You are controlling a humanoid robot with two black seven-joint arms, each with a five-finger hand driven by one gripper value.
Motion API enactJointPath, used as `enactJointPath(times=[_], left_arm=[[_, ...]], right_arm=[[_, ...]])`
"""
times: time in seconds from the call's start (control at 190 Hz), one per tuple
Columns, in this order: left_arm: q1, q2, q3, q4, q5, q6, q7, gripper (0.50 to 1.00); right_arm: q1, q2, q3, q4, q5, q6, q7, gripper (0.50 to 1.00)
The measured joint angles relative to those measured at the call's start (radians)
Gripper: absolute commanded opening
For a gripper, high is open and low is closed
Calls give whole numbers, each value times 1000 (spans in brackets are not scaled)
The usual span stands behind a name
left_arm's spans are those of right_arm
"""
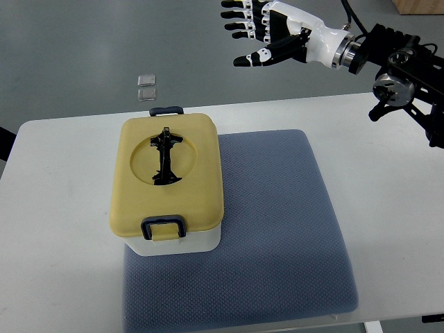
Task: Open white storage box with right hand
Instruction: 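Raise the right hand and swing it over the yellow-lidded box, then lower the right hand onto the black lid handle and close fingers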
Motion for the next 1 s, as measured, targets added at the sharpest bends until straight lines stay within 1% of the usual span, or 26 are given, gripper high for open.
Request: enactJointPath(times=[0.084,0.211,0.295,0.379,0.548,0.59,0.822,1.001], left_arm=[[0,0,0,-8,-3,0,0,1000],[0,0,0,-21,-4,0,0,1000],[-1,0,0,-29,-4,0,0,1000],[0,0,0,-32,-5,0,0,1000],[3,0,0,-32,-6,0,0,1000],[5,0,0,-31,-6,0,0,1000],[8,0,1,-33,-7,0,0,1000],[9,0,2,-39,-7,0,0,1000]], right_arm=[[111,-20,-136,34,-68,-38,50,928],[263,-25,-307,80,-211,-122,141,926],[308,-16,-363,96,-294,-175,185,926],[319,7,-394,101,-347,-225,212,926],[286,69,-444,101,-396,-352,224,926],[271,80,-450,101,-402,-371,224,928],[201,119,-457,92,-453,-445,222,928],[175,149,-452,82,-461,-459,223,926]])
